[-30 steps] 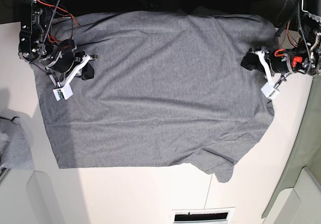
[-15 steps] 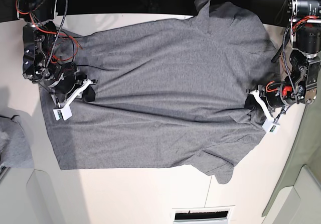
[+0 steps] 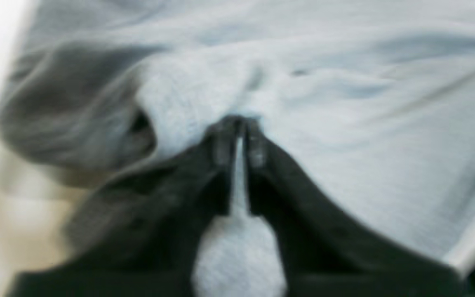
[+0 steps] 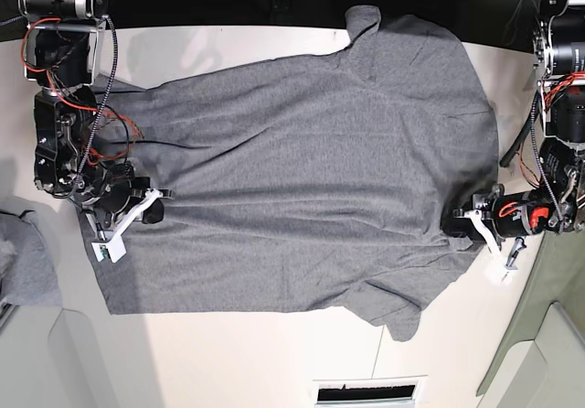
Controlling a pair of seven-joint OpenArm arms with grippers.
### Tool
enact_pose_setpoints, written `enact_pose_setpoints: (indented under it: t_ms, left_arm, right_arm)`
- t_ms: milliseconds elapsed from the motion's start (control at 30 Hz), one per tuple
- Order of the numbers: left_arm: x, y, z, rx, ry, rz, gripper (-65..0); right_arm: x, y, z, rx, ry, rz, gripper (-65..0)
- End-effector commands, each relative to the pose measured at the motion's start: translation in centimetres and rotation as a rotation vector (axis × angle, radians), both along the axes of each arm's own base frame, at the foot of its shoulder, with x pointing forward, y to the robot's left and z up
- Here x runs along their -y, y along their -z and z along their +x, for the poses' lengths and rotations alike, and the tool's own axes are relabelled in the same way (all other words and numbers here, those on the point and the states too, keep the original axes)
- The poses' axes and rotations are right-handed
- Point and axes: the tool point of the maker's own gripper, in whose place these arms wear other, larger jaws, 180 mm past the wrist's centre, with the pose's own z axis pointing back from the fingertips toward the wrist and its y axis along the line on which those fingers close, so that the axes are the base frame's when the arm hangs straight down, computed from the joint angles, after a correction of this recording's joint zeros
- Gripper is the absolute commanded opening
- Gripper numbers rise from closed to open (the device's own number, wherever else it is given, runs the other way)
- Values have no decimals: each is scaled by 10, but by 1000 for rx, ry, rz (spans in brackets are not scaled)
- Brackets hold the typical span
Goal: Layout the t-shirt on the table in an organized manner, then fold the t-shirt properly
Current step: 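Release the shirt and raise both grippers away, then grasp the shirt's shoulder corners with both grippers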
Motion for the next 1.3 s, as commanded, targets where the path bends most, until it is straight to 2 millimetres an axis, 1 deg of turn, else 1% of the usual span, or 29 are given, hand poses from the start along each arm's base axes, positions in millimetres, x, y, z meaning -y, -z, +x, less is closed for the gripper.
enact_pose_setpoints:
  t_ms: [0,100,167,233,300,400,467,533,633,667,700,767,800,833,867,1033,1133,1267]
  left_arm:
    - [-14,-33,15,81,-7,-8,-500]
    - [-28,-57,0,107,9,-37,-434]
    - [-40,-62,-16,98,27,-16,-420]
    - [-49,-61,-33,70,39,0,-420]
    - [-53,-59,-49,46,41,-17,-420]
    - [-64,-50,-77,0,11,-39,-420]
    - [-74,-44,-99,-29,-44,-87,-419]
    - [-85,-43,-119,-44,-109,-139,-419]
    - [-101,-46,-143,-43,-201,-205,-416]
    - [-104,-45,-152,-48,-225,-228,-391]
    - [-105,-44,-161,-54,-244,-250,-360]
    - [-104,-37,-181,-78,-275,-278,-307]
    - [-103,-32,-190,-93,-286,-286,-300]
    - [-99,-26,-199,-113,-290,-293,-300]
    - [-95,-21,-206,-130,-293,-301,-300]
    - [-69,7,-240,-209,-319,-354,-300]
    - [-56,16,-249,-227,-328,-378,-300]
    - [-44,30,-258,-258,-332,-372,-300]
  right_arm:
    - [5,-22,13,68,9,7,-650]
    - [14,-37,-1,107,23,0,-650]
    - [25,-45,-16,126,40,-1,-650]
    - [39,-50,-31,128,62,-4,-650]
    - [56,-53,-46,127,91,-15,-650]
    - [91,-51,-73,109,153,-47,-650]
    - [117,-49,-94,88,206,-66,-650]
    - [138,-49,-112,74,249,-69,-650]
    - [157,-51,-131,61,298,-40,-650]
    - [161,-52,-137,53,310,-28,-650]
    - [164,-50,-144,42,317,-26,-621]
    - [169,-45,-156,11,317,-41,-500]
    - [170,-43,-162,-2,315,-47,-455]
    - [171,-40,-166,-13,315,-52,-428]
    - [171,-38,-170,-24,313,-57,-415]
    - [171,-28,-189,-73,312,-64,-412]
    - [172,-24,-196,-91,312,-72,-412]
    - [172,-22,-201,-101,312,-73,-412]
